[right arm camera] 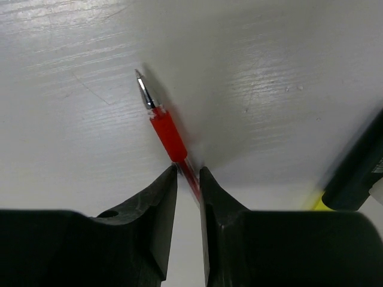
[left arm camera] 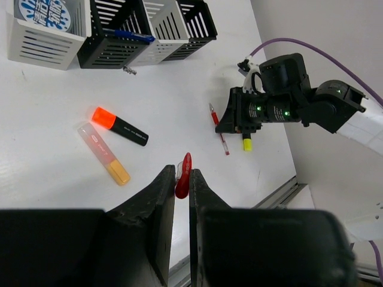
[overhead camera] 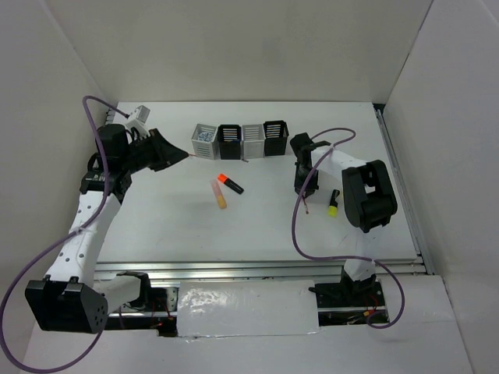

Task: Sort the stationery into containers
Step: Pick up the pen from the center of the board, then close the pen cap on the pen.

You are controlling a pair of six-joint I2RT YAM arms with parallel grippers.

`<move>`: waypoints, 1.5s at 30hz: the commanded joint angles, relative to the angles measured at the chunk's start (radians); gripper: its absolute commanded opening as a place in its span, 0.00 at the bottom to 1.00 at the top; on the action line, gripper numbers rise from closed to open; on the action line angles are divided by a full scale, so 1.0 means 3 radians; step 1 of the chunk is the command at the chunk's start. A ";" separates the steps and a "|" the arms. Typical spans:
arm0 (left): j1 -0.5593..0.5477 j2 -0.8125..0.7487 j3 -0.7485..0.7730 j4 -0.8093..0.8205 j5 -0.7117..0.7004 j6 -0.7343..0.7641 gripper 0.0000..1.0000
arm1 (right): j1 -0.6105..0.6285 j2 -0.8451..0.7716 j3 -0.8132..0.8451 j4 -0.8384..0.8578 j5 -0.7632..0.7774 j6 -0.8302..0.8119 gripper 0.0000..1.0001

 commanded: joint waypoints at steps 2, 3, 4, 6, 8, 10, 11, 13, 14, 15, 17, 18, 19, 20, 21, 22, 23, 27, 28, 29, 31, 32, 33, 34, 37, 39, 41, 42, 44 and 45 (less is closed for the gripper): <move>0.0063 -0.0043 -0.0190 0.0547 0.0316 -0.0130 0.00 | 0.0074 0.0071 0.0102 0.0022 0.0010 0.0035 0.27; 0.0068 -0.0048 -0.0246 0.0594 0.0377 -0.0166 0.00 | 0.0084 0.0081 0.0117 0.0017 0.0010 0.0020 0.22; 0.0078 -0.0048 -0.0267 0.0610 0.0408 -0.0151 0.00 | 0.0094 0.0086 0.0122 0.0012 -0.0011 -0.0005 0.19; 0.0083 -0.0018 -0.0242 0.0605 0.0474 -0.0115 0.00 | 0.0094 0.0106 0.0158 -0.0019 -0.0056 -0.0056 0.13; 0.0088 -0.0003 -0.0206 0.0569 0.0545 -0.0008 0.00 | 0.0079 0.0122 0.0163 -0.0029 -0.0097 -0.0123 0.00; 0.0088 -0.0002 -0.0165 0.0544 0.0724 0.0110 0.00 | 0.0074 0.0051 0.0138 -0.0019 -0.0169 -0.0215 0.00; 0.0088 -0.0023 -0.0170 0.0533 0.0776 0.0140 0.00 | 0.0074 -0.0011 0.0077 0.0027 -0.0220 -0.0251 0.00; 0.0088 -0.0053 -0.0206 0.0544 0.0970 0.0202 0.00 | 0.0094 -0.0281 -0.0005 0.0113 -0.0480 -0.0429 0.00; 0.0088 -0.0079 -0.0247 0.0544 0.1006 0.0207 0.00 | 0.0125 -0.0399 -0.0046 0.0160 -0.0643 -0.0526 0.00; 0.0179 -0.0079 -0.0272 0.0564 0.1107 0.0197 0.00 | 0.0130 -0.0607 -0.0062 0.0170 -0.1014 -0.0750 0.00; 0.0185 -0.0013 -0.0293 0.0590 0.1317 0.0243 0.00 | 0.0150 -0.0894 -0.0057 0.0129 -0.1557 -0.1234 0.00; 0.0191 0.0028 -0.0278 0.0590 0.1424 0.0284 0.00 | 0.0166 -0.0987 -0.0052 0.0094 -0.1747 -0.1359 0.00; 0.0201 0.0064 -0.0262 0.0564 0.1592 0.0314 0.00 | 0.0186 -0.1049 -0.0031 -0.0043 -0.2088 -0.4585 0.00; 0.0216 0.0135 -0.0242 0.0564 0.1670 0.0340 0.00 | 0.0237 -0.1135 0.0060 -0.0146 -0.2244 -0.1869 0.00; 0.0236 0.0161 -0.0237 0.0594 0.1732 0.0335 0.00 | 0.0263 -0.1156 0.0107 -0.0233 -0.2346 -0.1928 0.00; 0.0242 0.0197 -0.0237 0.0655 0.1808 0.0315 0.00 | 0.0288 -0.1177 0.0218 -0.0426 -0.2550 -0.2039 0.00; 0.0242 0.0207 -0.0232 0.0676 0.1839 0.0269 0.00 | 0.0309 -0.1192 0.0270 -0.0499 -0.2633 -0.2157 0.00; 0.0155 0.0253 -0.0262 0.0758 0.1911 0.0161 0.00 | 0.0553 -0.1248 0.0500 -0.0811 -0.2956 -0.2332 0.00; 0.0135 0.0279 -0.0283 0.0758 0.1962 0.0126 0.00 | 0.0625 -0.1279 0.0516 -0.0817 -0.2966 -0.2378 0.00; 0.0134 0.0269 -0.0303 0.0794 0.1993 0.0085 0.00 | 0.0717 -0.1360 0.0506 -0.0801 -0.2921 -0.2363 0.00; 0.0002 0.0289 -0.0359 0.0845 0.2074 -0.0022 0.00 | 0.0988 -0.1443 0.0450 -0.0704 -0.2773 -0.2327 0.00; -0.0069 0.0299 -0.0365 0.0805 0.2130 -0.0028 0.00 | 0.1080 -0.1529 0.0429 -0.0674 -0.2635 -0.2327 0.00; -0.0096 0.0299 -0.0395 0.0764 0.2156 -0.0028 0.00 | 0.1218 -0.1570 0.0368 -0.0603 -0.2563 -0.2312 0.00; -0.0121 0.0294 -0.0416 0.0733 0.2172 -0.0048 0.00 | 0.1285 -0.1631 0.0348 -0.0561 -0.2486 -0.2266 0.00; -0.0198 0.0274 -0.0507 0.0672 0.2223 -0.0094 0.00 | 0.1469 -0.1698 0.0307 -0.0485 -0.2271 -0.2220 0.00; -0.0203 0.0263 -0.0589 0.0646 0.2289 -0.0140 0.00 | 0.1521 -0.1714 0.0322 -0.0479 -0.2169 -0.2219 0.00; -0.0208 0.0309 -0.0595 0.0463 0.2340 -0.0085 0.00 | 0.1572 -0.1719 0.0357 -0.0494 -0.2067 -0.2225 0.00; -0.0208 0.0330 -0.0585 0.0381 0.2376 0.0007 0.00 | 0.1587 -0.1729 0.0373 -0.0505 -0.2046 -0.2240 0.00; -0.0218 0.0386 -0.0529 0.0167 0.2422 0.0099 0.00 | 0.1638 -0.1724 0.0408 -0.0520 -0.1995 -0.2255 0.00; -0.0229 0.0396 -0.0518 0.0135 0.2438 0.0145 0.00 | 0.1684 -0.1714 0.0419 -0.0525 -0.1980 -0.2265 0.00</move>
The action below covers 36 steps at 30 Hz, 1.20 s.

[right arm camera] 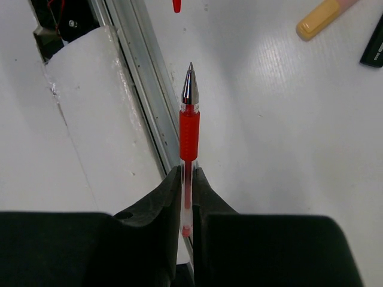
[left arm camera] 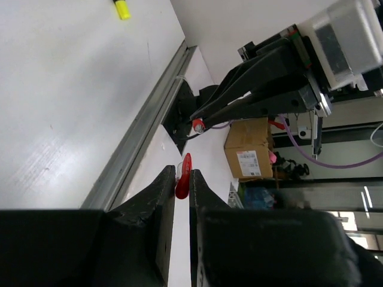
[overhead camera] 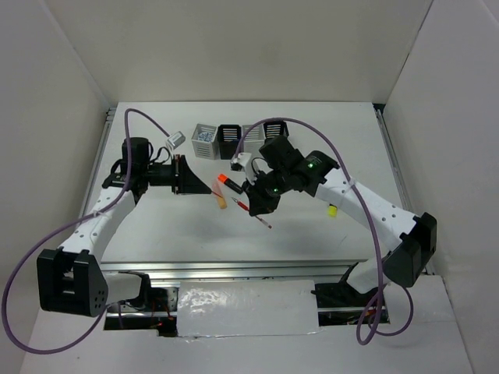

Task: Sort the stationery into containers
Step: Close the pen cap on the pen.

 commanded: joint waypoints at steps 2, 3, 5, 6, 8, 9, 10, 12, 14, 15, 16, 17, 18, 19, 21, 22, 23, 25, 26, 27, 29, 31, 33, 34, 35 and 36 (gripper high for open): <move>-0.0049 0.0043 0.0062 -0.0173 0.0237 0.0117 0.00 | 0.0160 -0.0054 0.0115 0.0004 0.0234 -0.0058 0.00; -0.0060 0.0033 0.0052 -0.0138 0.0237 0.0096 0.00 | 0.0190 -0.0034 0.0115 0.0004 0.0265 -0.0063 0.00; -0.0090 -0.0003 0.0001 -0.0081 0.0201 0.0045 0.00 | 0.0257 -0.0024 0.0120 -0.0001 0.0301 -0.0084 0.00; -0.0101 -0.0018 -0.0025 -0.0056 0.0150 0.0025 0.00 | 0.0272 -0.0009 0.0125 -0.0001 0.0317 -0.0089 0.00; -0.0101 -0.0049 -0.0086 -0.0005 0.0099 -0.0042 0.00 | 0.0313 -0.0008 0.0125 0.0004 0.0327 -0.0089 0.00; -0.0096 -0.0044 -0.0097 0.0026 0.0099 -0.0047 0.00 | 0.0324 0.0002 0.0130 0.0004 0.0352 -0.0089 0.00; -0.0101 -0.0049 -0.0102 0.0042 0.0089 -0.0062 0.00 | 0.0334 0.0007 0.0136 0.0014 0.0358 -0.0089 0.00; -0.0106 -0.0049 -0.0092 0.0016 0.0048 -0.0052 0.00 | 0.0334 0.0043 0.0141 0.0014 0.0353 -0.0084 0.00; -0.0101 -0.0039 -0.0107 0.0011 0.0043 -0.0052 0.00 | 0.0344 0.0073 0.0171 0.0014 0.0347 -0.0074 0.00; -0.0106 -0.0039 -0.0117 0.0052 0.0037 -0.0068 0.00 | 0.0339 0.0084 0.0202 0.0004 0.0337 -0.0074 0.00; -0.0106 -0.0039 -0.0148 0.0092 0.0042 -0.0113 0.00 | 0.0339 0.0114 0.0217 0.0004 0.0332 -0.0074 0.00; -0.0106 -0.0039 -0.0158 0.0123 0.0037 -0.0144 0.00 | 0.0339 0.0130 0.0228 0.0004 0.0327 -0.0069 0.00; -0.0106 -0.0034 -0.0158 0.0144 0.0022 -0.0149 0.00 | 0.0339 0.0150 0.0243 0.0004 0.0322 -0.0068 0.00; -0.0106 -0.0034 -0.0158 0.0154 0.0027 -0.0160 0.00 | 0.0339 0.0165 0.0238 0.0014 0.0317 -0.0058 0.00; -0.0106 -0.0019 -0.0163 0.0195 0.0007 -0.0195 0.00 | 0.0344 0.0186 0.0253 0.0029 0.0296 -0.0043 0.00; -0.0106 -0.0013 -0.0163 0.0205 0.0002 -0.0221 0.00 | 0.0344 0.0211 0.0263 0.0029 0.0286 -0.0048 0.00; -0.0111 0.0002 -0.0163 0.0205 0.0002 -0.0221 0.00 | 0.0349 0.0227 0.0274 0.0024 0.0281 -0.0043 0.00; -0.0111 0.0007 -0.0158 0.0200 0.0002 -0.0221 0.00 | 0.0349 0.0247 0.0299 0.0004 0.0276 -0.0043 0.00; -0.0116 0.0002 -0.0163 0.0190 -0.0003 -0.0211 0.00 | 0.0349 0.0252 0.0309 0.0009 0.0281 -0.0043 0.00; -0.0116 -0.0003 -0.0163 0.0170 -0.0024 -0.0191 0.00 | 0.0349 0.0257 0.0309 0.0004 0.0281 -0.0053 0.00; -0.0136 -0.0013 -0.0173 0.0180 -0.0034 -0.0195 0.00 | 0.0354 0.0258 0.0309 0.0009 0.0281 -0.0043 0.00; -0.0152 -0.0019 -0.0189 0.0175 -0.0060 -0.0185 0.00 | 0.0354 0.0278 0.0320 0.0004 0.0276 -0.0048 0.00; -0.0152 -0.0019 -0.0194 0.0180 -0.0075 -0.0180 0.00 | 0.0365 0.0303 0.0355 -0.0007 0.0276 -0.0048 0.00; -0.0157 -0.0013 -0.0189 0.0165 -0.0080 -0.0175 0.00 | 0.0370 0.0309 0.0361 -0.0012 0.0276 -0.0048 0.00; -0.0157 -0.0008 -0.0174 0.0149 -0.0085 -0.0160 0.00 | 0.0375 0.0309 0.0361 -0.0017 0.0276 -0.0053 0.00; -0.0157 -0.0003 -0.0163 0.0144 -0.0085 -0.0150 0.00 | 0.0385 0.0314 0.0361 -0.0017 0.0281 -0.0053 0.00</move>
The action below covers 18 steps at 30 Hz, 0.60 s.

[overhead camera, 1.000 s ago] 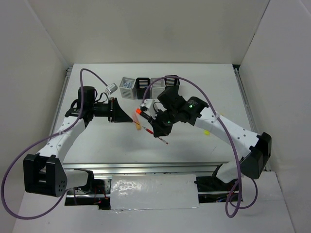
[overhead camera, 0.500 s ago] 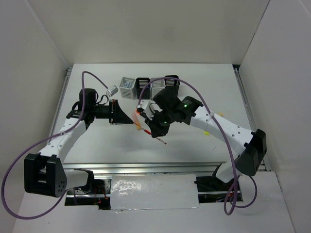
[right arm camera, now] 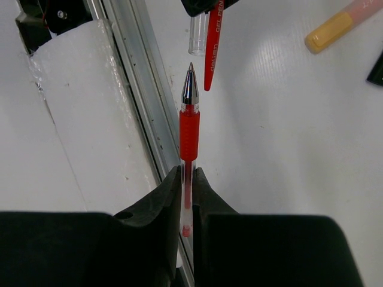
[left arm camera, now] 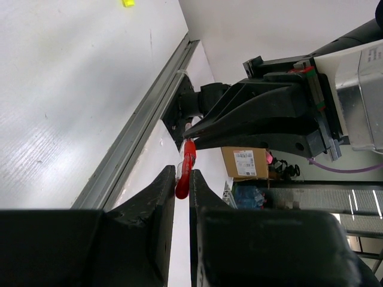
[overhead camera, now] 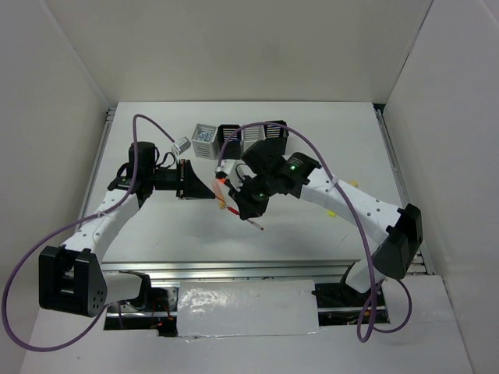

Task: Sort the stationery into containers
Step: Close the pen cap on the pen.

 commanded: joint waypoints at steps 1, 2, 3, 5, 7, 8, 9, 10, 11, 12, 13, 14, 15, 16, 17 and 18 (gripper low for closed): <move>-0.0017 -0.0034 0.0012 0.0055 0.0015 0.0016 0.00 | 0.0054 0.0014 0.0153 0.0002 -0.0010 -0.0018 0.00; -0.0017 -0.0034 0.0017 0.0045 0.0010 0.0026 0.00 | 0.0060 0.0019 0.0153 0.0002 -0.0010 -0.0018 0.00; -0.0017 -0.0024 0.0017 0.0045 0.0015 0.0026 0.00 | 0.0060 0.0019 0.0153 -0.0003 -0.0005 -0.0018 0.00; -0.0032 -0.0008 0.0038 0.0040 0.0020 0.0046 0.00 | 0.0060 0.0029 0.0164 -0.0013 -0.0010 -0.0018 0.00; -0.0048 -0.0003 0.0053 0.0014 0.0005 0.0067 0.00 | 0.0060 0.0029 0.0164 -0.0003 -0.0015 -0.0012 0.00; -0.0048 -0.0003 0.0058 0.0019 0.0010 0.0072 0.00 | 0.0060 0.0034 0.0164 -0.0003 -0.0015 -0.0012 0.00; -0.0063 0.0007 0.0058 0.0029 0.0010 0.0067 0.00 | 0.0060 0.0034 0.0164 0.0002 -0.0015 -0.0012 0.00; -0.0068 0.0012 0.0063 0.0019 0.0005 0.0072 0.00 | 0.0060 0.0034 0.0169 0.0002 -0.0015 -0.0012 0.00; -0.0068 0.0012 0.0063 0.0014 0.0010 0.0082 0.00 | 0.0060 0.0039 0.0164 0.0002 -0.0015 -0.0007 0.00; -0.0078 0.0017 0.0068 0.0014 0.0010 0.0082 0.00 | 0.0060 0.0034 0.0174 0.0007 -0.0015 -0.0007 0.00; -0.0078 0.0012 0.0063 0.0019 0.0020 0.0082 0.00 | 0.0065 0.0044 0.0169 0.0007 -0.0010 -0.0002 0.00; -0.0089 0.0012 0.0063 0.0004 0.0005 0.0092 0.00 | 0.0065 0.0044 0.0174 0.0012 -0.0010 0.0003 0.00; -0.0094 0.0002 0.0058 0.0004 0.0010 0.0093 0.00 | 0.0055 0.0049 0.0184 0.0013 -0.0015 0.0008 0.00; -0.0104 0.0002 0.0058 0.0014 0.0010 0.0103 0.00 | 0.0049 0.0060 0.0184 0.0007 -0.0015 0.0013 0.00; -0.0119 -0.0003 0.0063 -0.0026 -0.0015 0.0128 0.00 | 0.0049 0.0060 0.0194 0.0012 -0.0025 0.0018 0.00; -0.0124 -0.0018 0.0068 -0.0042 -0.0031 0.0149 0.00 | 0.0044 0.0060 0.0204 0.0018 -0.0036 0.0028 0.00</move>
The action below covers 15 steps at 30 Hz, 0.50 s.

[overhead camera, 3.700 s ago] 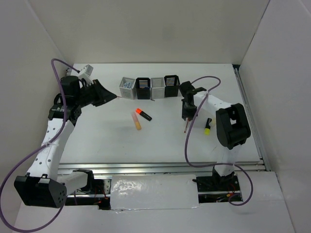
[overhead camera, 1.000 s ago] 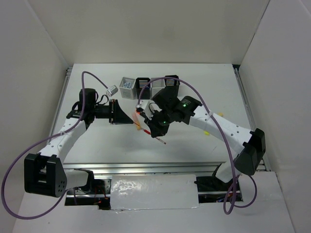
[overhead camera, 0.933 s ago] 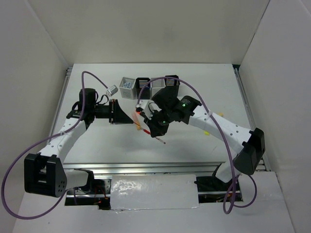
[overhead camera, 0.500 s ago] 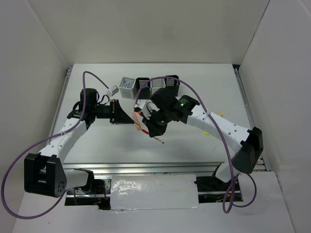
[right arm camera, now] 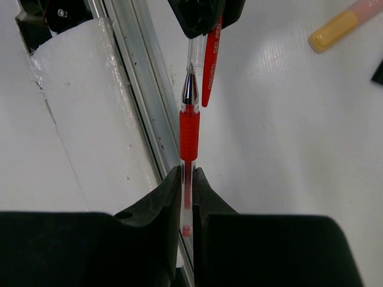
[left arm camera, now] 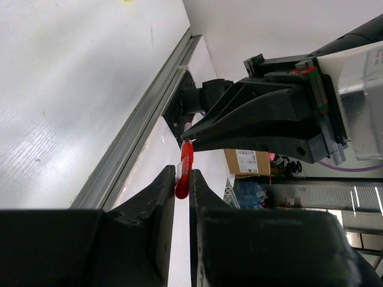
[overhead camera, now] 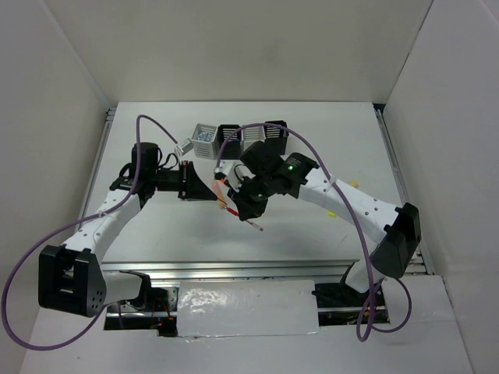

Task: Sort the stationery into containers
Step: Close the pen cap on the pen.

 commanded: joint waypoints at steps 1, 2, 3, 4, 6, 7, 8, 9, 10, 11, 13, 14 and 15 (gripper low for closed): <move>-0.0052 -0.0035 0.0074 -0.0018 0.0004 0.0133 0.00 | 0.0007 0.0032 0.0203 0.0014 -0.0040 0.0023 0.00; -0.0062 -0.0040 0.0064 -0.0013 -0.0012 0.0134 0.00 | 0.0012 0.0037 0.0213 0.0004 -0.0040 0.0028 0.00; -0.0062 -0.0050 0.0053 0.0002 -0.0017 0.0113 0.00 | 0.0007 0.0042 0.0244 -0.0002 -0.0055 0.0039 0.00; -0.0062 -0.0065 0.0038 0.0033 -0.0007 0.0083 0.00 | -0.0008 0.0067 0.0249 -0.0012 -0.0060 0.0044 0.00; -0.0067 -0.0086 0.0012 0.0069 -0.0027 0.0072 0.00 | -0.0018 0.0078 0.0275 -0.0017 -0.0106 0.0069 0.00; -0.0067 -0.0091 0.0012 0.0064 -0.0032 0.0077 0.00 | -0.0028 0.0078 0.0275 -0.0022 -0.0121 0.0069 0.00; -0.0062 -0.0091 0.0012 0.0074 -0.0022 0.0067 0.00 | -0.0034 0.0078 0.0275 -0.0027 -0.0132 0.0064 0.00; -0.0067 -0.0091 0.0012 0.0089 -0.0012 0.0072 0.00 | -0.0034 0.0078 0.0265 -0.0027 -0.0132 0.0064 0.00; -0.0062 -0.0091 0.0017 0.0094 -0.0012 0.0072 0.00 | -0.0034 0.0073 0.0254 -0.0022 -0.0127 0.0064 0.00; -0.0072 -0.0096 0.0028 0.0105 -0.0012 0.0062 0.00 | -0.0039 0.0063 0.0234 -0.0022 -0.0122 0.0059 0.00; -0.0062 -0.0086 0.0028 0.0140 -0.0017 0.0031 0.00 | -0.0029 0.0022 0.0208 -0.0017 -0.0111 0.0059 0.00; -0.0062 -0.0081 0.0038 0.0146 -0.0012 0.0031 0.00 | -0.0034 0.0011 0.0173 -0.0022 -0.0111 0.0054 0.00; -0.0062 -0.0076 0.0043 0.0156 -0.0012 0.0011 0.00 | -0.0034 -0.0014 0.0157 -0.0017 -0.0106 0.0054 0.00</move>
